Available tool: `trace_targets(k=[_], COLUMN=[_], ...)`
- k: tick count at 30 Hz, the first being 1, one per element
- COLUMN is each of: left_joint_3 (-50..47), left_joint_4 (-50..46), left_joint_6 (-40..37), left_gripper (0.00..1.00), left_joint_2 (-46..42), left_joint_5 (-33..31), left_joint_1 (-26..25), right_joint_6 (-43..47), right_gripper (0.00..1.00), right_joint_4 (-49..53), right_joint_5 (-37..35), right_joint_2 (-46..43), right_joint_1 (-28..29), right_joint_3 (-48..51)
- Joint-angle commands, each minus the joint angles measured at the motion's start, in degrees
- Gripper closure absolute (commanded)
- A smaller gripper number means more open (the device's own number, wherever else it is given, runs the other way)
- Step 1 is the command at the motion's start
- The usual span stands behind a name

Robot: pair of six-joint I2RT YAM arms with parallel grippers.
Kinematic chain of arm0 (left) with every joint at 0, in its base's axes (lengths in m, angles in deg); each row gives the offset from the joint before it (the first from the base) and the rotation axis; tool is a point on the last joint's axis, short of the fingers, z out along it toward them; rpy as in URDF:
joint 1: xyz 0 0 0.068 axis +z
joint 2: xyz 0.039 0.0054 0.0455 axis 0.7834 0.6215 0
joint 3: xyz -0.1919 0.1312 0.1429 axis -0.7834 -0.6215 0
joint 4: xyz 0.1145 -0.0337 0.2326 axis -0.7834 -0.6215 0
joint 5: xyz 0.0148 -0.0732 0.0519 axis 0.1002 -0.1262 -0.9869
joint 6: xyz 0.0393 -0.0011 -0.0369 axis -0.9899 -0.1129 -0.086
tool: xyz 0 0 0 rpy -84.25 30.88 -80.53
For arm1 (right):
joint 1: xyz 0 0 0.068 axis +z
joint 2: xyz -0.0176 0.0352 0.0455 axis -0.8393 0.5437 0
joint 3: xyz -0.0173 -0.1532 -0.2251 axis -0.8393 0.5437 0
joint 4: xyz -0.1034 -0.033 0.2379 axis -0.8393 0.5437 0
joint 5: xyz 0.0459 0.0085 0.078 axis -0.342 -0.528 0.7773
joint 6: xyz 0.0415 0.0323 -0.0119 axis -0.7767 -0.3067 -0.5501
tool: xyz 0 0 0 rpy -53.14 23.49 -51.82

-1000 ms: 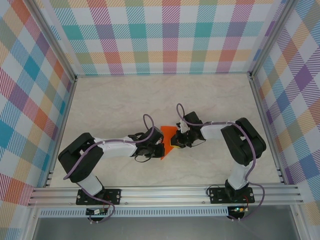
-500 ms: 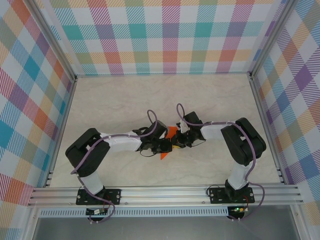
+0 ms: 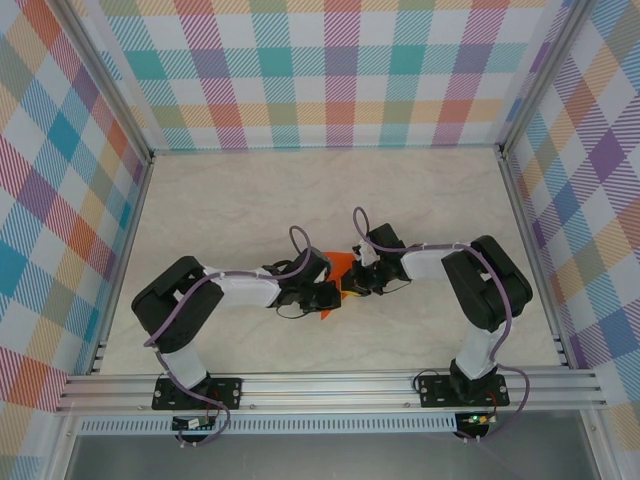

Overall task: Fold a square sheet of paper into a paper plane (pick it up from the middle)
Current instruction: Fourth fold the wing at the center of the table.

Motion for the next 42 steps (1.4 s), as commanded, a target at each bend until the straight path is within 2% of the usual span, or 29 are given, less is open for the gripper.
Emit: trace_targets(k=[1,15,18,21,24,28,36,42], left_joint_3=[-4.59,-9.43,-7.58,-4.14,-0.7,4.17,11.28,12.06], left_joint_4=[-6.7,-14.52,-16.05,-18.69,-19.01,-17.94,-19.94,-20.37], left_joint_6=[-1.67,-4.05,-3.79,-4.05,-4.32,-5.08,-5.71,-5.58], left_gripper=[0.88,0.86,0.86,0.86,0.85,0.86,0.89,0.9], left_joint_2=[-1.94,-14.4,-17.92,-19.84,-18.38,-13.08,-2.99,-1.36], left_joint_5=[2.4,0.11,-2.44,-6.24,-8.8,-9.06,-13.26,-15.07], left_joint_1=[0.44,0.43,0.48,0.53,0.82,0.9,0.94,1.0], right_joint_6=[0.37,-0.25,-0.41,0.32,1.09,1.78,1.94,2.39], right_gripper=[0.9,0.88,0.86,0.79,0.69,0.63,0.55,0.5], right_joint_4=[2.61,2.7,3.33,6.43,10.33,12.53,9.88,8.14], right_joint_5=[-5.34,-4.04,-2.76,-4.47,-9.06,-12.52,-8.32,-4.49], right_joint_2=[2.7,1.42,-0.63,-5.6,-10.19,-13.13,-11.25,-7.74], right_joint_1=[0.0,0.0,0.0,0.0,-0.17,-1.39,-3.87,-4.01], right_joint_3=[1.15,0.21,-1.01,-2.54,-3.24,-2.01,-0.28,-1.1])
